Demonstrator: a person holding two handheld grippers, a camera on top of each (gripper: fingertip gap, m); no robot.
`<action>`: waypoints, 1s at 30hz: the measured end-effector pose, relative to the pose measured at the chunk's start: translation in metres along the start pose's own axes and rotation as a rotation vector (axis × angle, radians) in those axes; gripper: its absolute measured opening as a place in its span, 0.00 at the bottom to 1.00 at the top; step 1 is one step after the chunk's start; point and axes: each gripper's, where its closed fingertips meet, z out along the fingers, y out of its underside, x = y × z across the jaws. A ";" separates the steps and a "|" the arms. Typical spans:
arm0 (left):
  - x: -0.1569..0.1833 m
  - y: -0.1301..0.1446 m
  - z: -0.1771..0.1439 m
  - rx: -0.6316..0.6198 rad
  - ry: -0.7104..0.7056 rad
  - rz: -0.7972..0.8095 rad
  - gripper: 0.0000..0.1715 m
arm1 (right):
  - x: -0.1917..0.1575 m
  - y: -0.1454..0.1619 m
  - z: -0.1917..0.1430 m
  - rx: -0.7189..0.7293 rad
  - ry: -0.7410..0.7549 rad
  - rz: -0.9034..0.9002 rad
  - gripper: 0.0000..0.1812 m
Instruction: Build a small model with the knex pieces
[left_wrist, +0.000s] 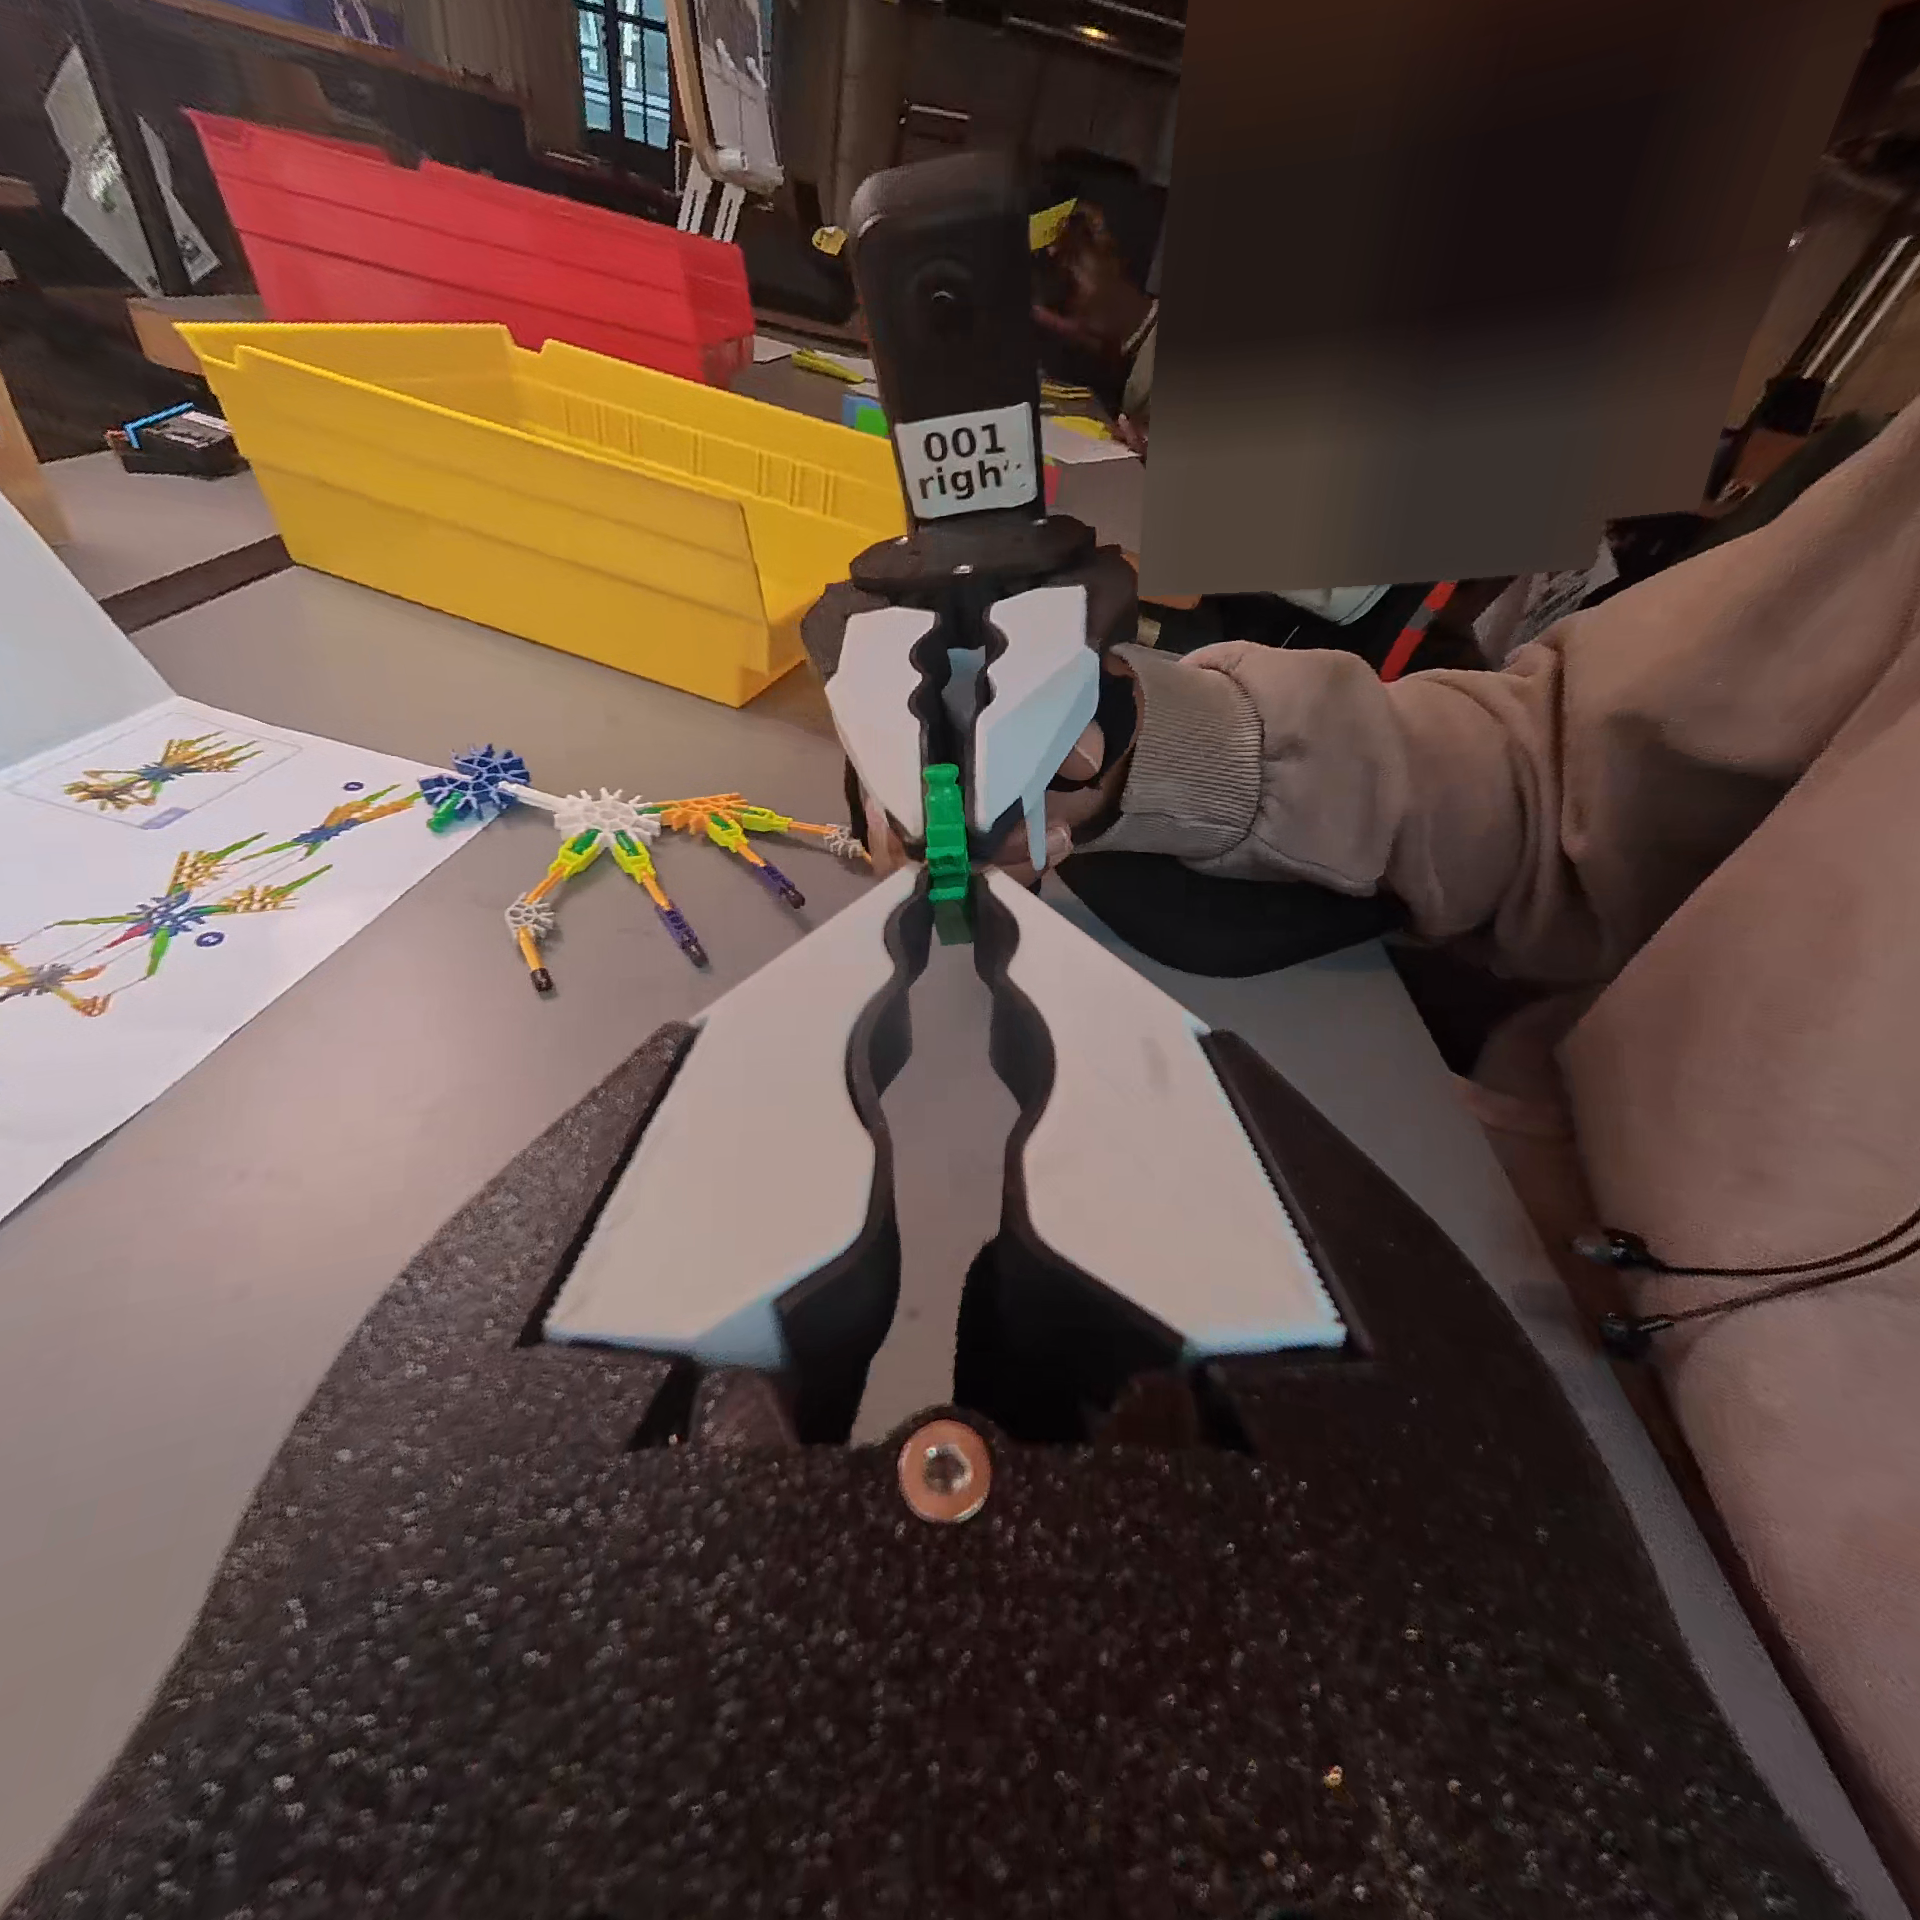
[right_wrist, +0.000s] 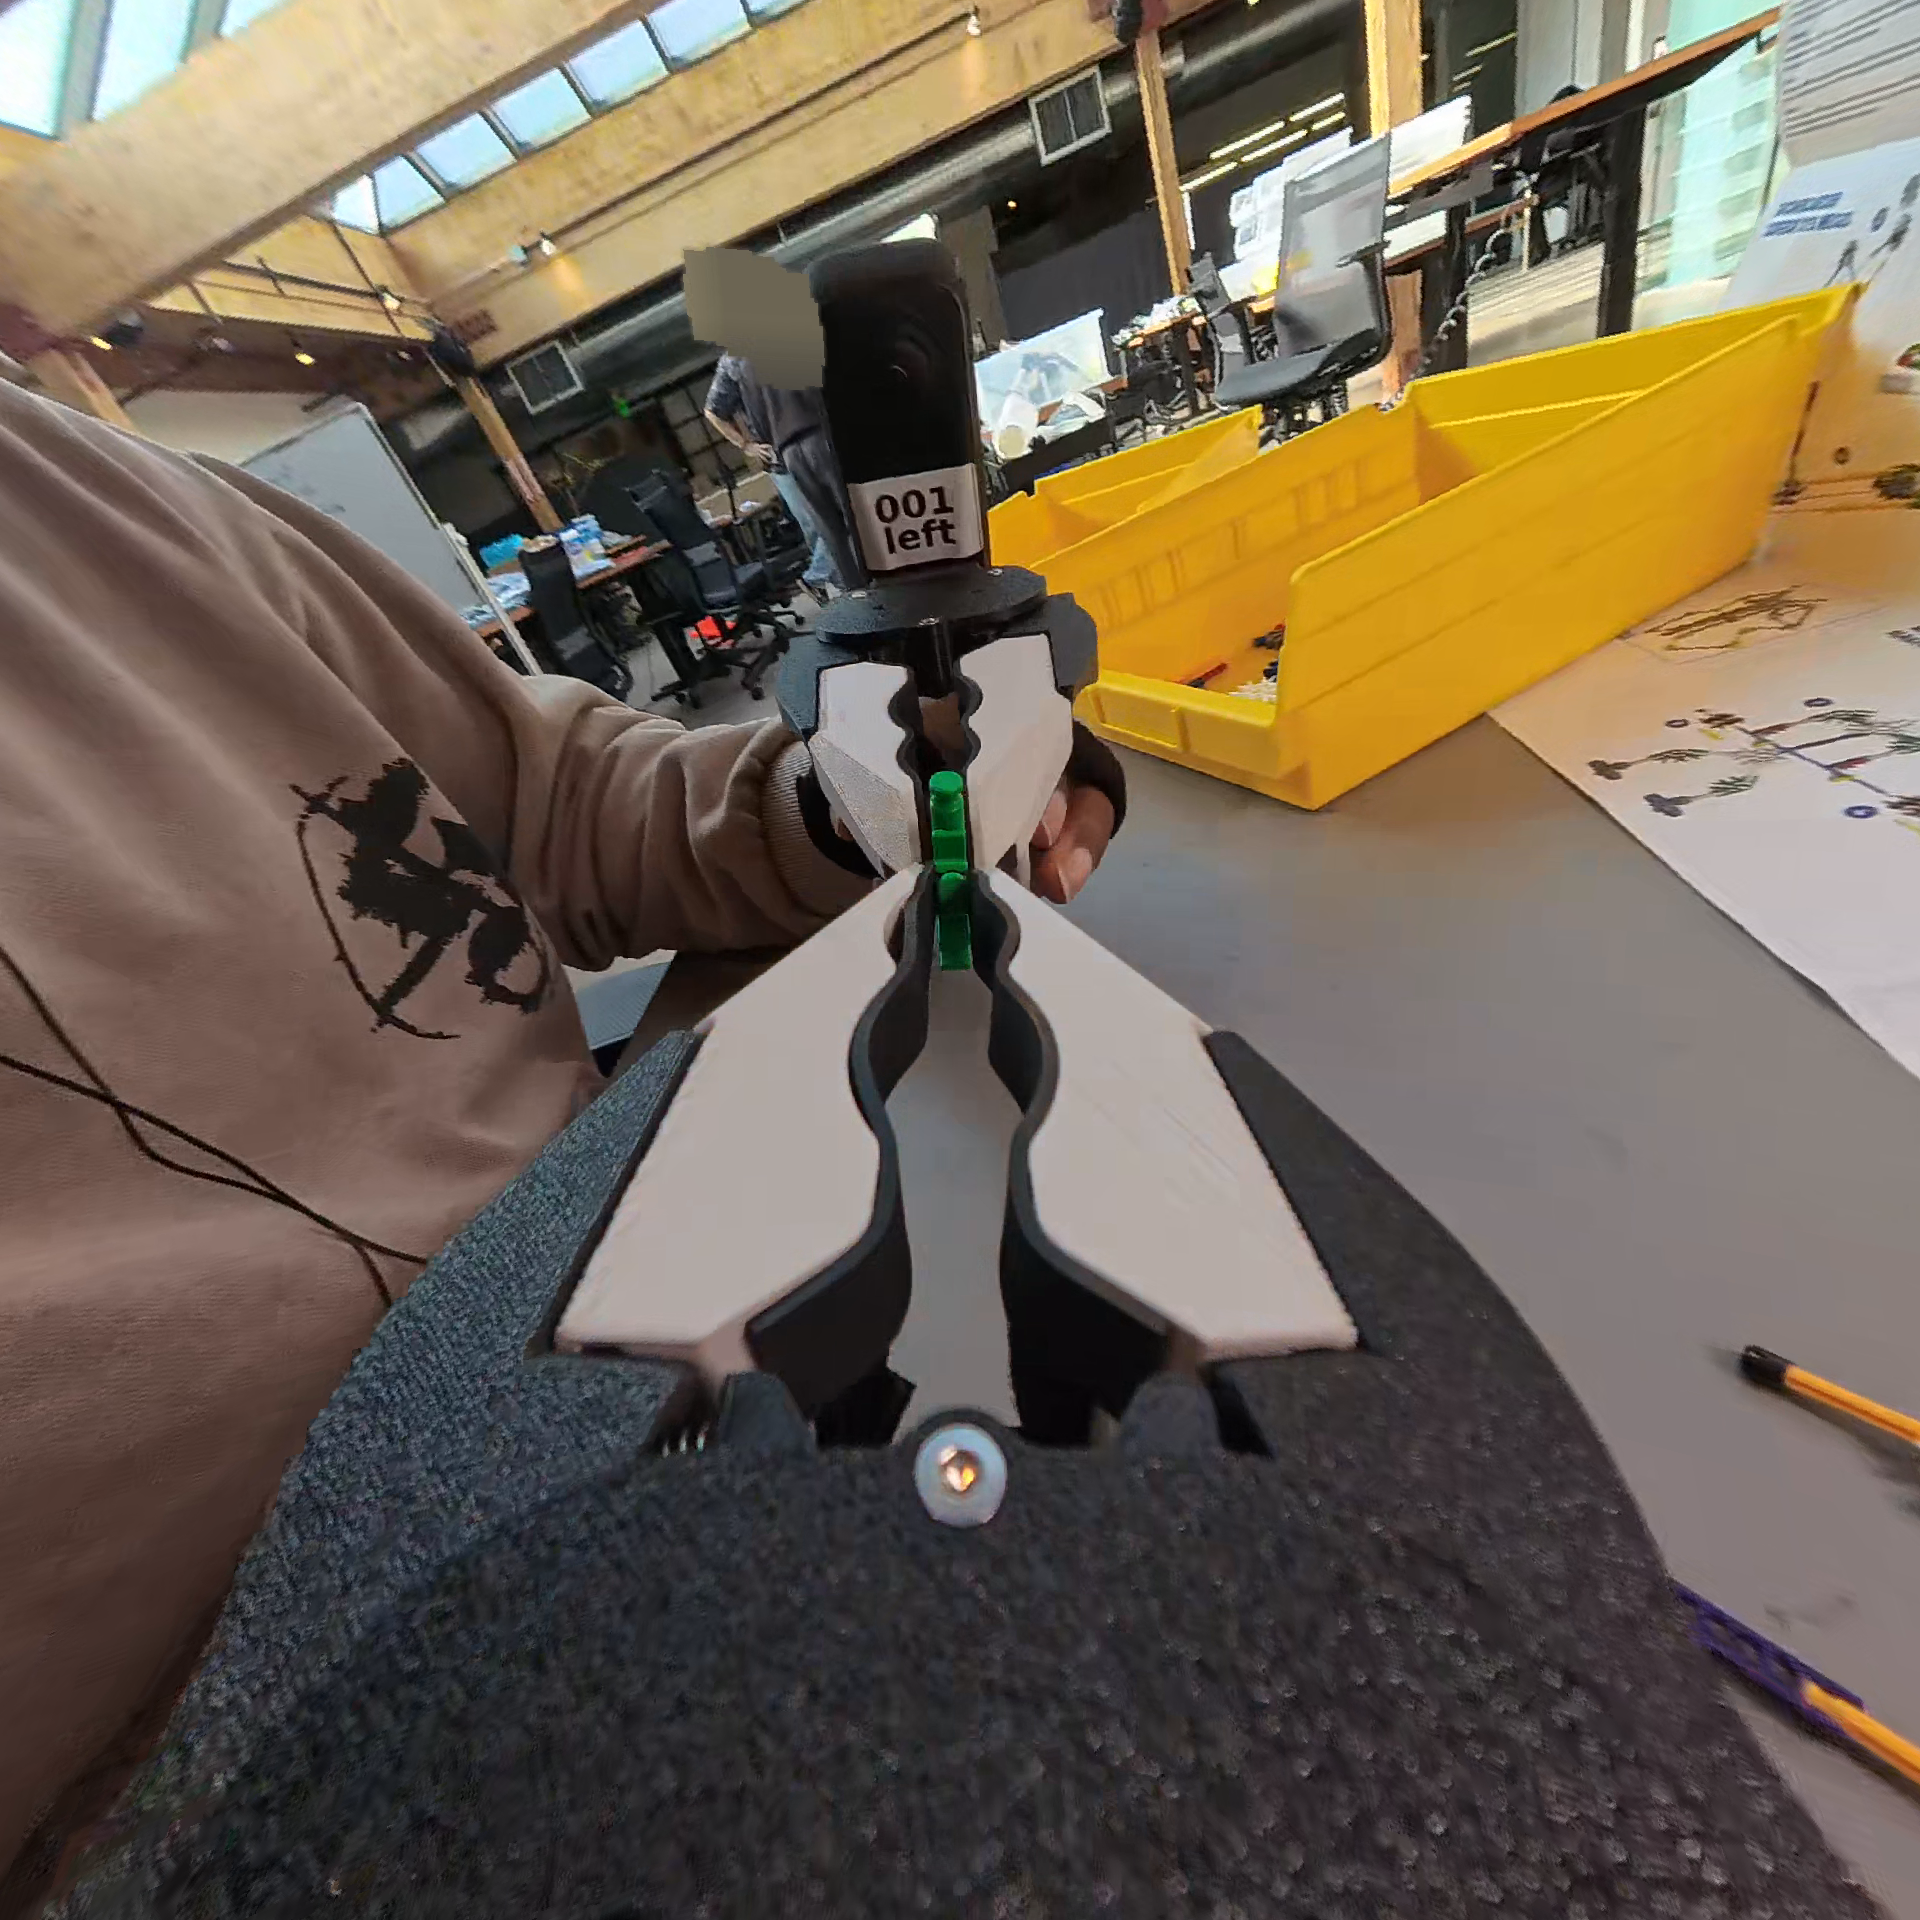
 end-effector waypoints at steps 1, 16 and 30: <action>0.003 -0.002 -0.001 0.020 0.019 -0.028 0.03 | -0.002 -0.002 0.000 0.012 -0.020 0.019 0.03; -0.065 0.010 0.010 0.005 -0.443 -0.105 0.03 | 0.064 0.000 -0.011 -0.147 0.683 -0.402 0.03; -0.097 0.041 0.002 0.095 -0.317 -0.764 0.03 | 0.100 0.022 0.006 -0.631 1.018 -1.012 0.01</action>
